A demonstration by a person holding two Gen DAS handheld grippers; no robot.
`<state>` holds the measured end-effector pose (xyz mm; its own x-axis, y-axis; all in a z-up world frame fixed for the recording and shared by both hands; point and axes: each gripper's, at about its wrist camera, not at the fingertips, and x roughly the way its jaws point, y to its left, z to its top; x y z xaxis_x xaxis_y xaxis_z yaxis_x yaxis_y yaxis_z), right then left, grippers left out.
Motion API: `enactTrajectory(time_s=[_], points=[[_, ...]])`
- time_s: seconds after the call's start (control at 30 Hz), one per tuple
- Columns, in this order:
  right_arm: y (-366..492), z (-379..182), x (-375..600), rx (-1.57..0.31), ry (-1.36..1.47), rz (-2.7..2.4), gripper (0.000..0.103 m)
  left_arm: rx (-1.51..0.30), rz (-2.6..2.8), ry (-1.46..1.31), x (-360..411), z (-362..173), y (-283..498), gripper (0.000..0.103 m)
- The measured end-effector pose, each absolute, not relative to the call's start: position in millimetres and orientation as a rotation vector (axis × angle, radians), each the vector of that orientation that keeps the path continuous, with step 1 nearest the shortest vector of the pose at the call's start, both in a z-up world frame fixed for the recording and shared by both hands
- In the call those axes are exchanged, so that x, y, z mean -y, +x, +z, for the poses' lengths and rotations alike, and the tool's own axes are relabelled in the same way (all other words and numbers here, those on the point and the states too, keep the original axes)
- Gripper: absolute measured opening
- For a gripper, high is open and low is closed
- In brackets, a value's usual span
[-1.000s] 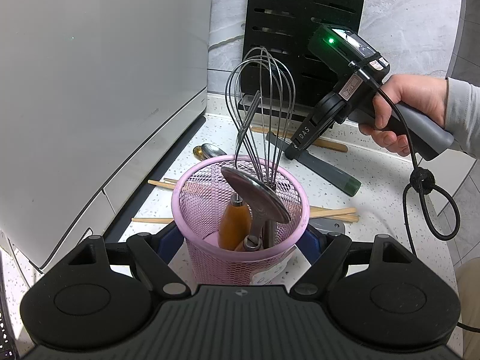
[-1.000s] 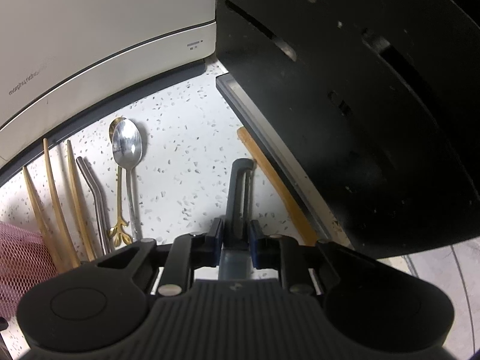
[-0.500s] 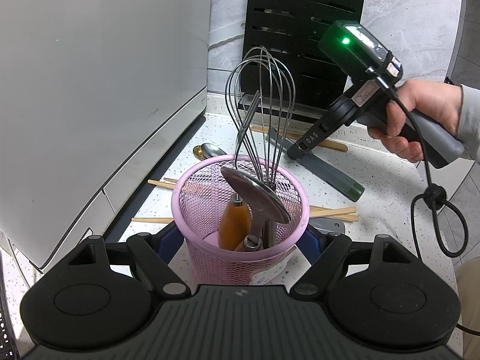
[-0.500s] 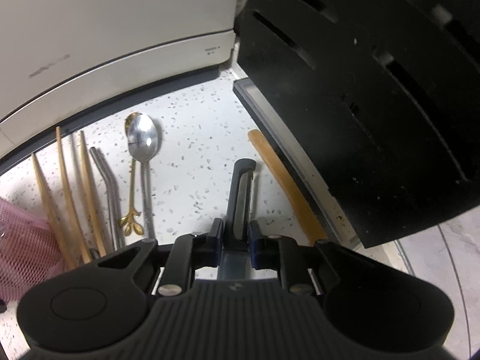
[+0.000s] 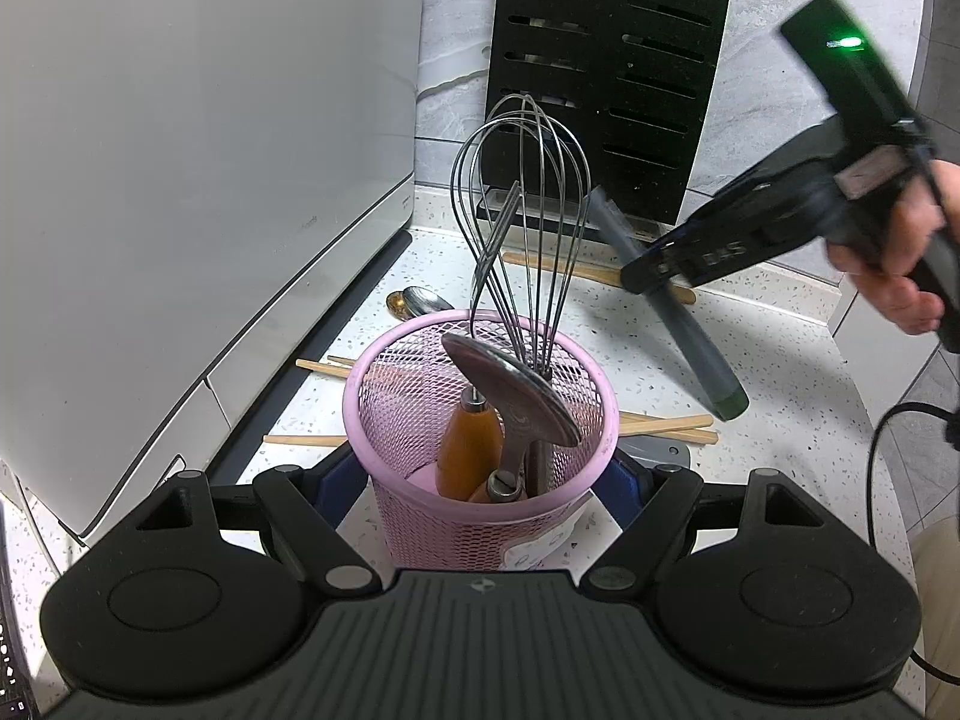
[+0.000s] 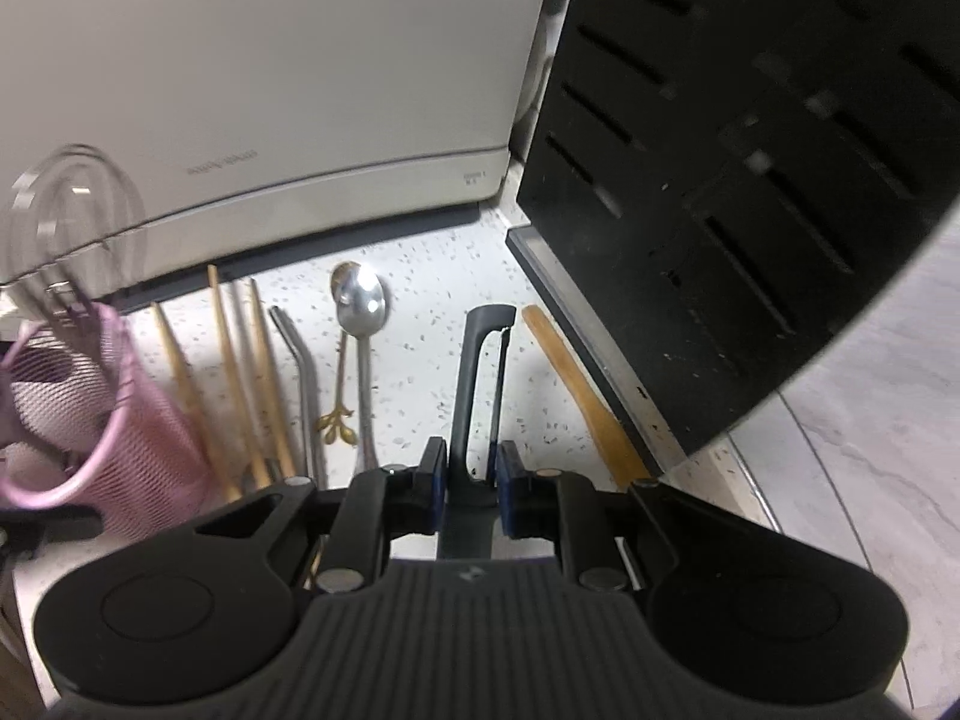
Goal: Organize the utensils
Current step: 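Grasp the grey spatula by its handle with the right tool, then lift the grey spatula and lower it into the pink cup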
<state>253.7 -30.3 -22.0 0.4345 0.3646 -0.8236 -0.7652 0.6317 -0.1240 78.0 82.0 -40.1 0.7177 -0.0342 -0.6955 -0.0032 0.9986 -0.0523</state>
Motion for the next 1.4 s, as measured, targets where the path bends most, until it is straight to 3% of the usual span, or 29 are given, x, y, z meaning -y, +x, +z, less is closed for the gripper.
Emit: enactTrajectory(time_s=[0.4,0.9,1.4], points=[[215,14,76,-0.753,-0.358,0.782,0.014,-0.769,-0.016,-0.053,-82,-40,79,0.092],[163,72,85,-0.491,-0.089,0.930,0.014,-0.765,-0.014,-0.059,-82,-39,78,0.092],[146,62,41,-0.435,-0.103,1.054,0.014,-0.761,-0.011,-0.067,-83,-39,75,0.092]])
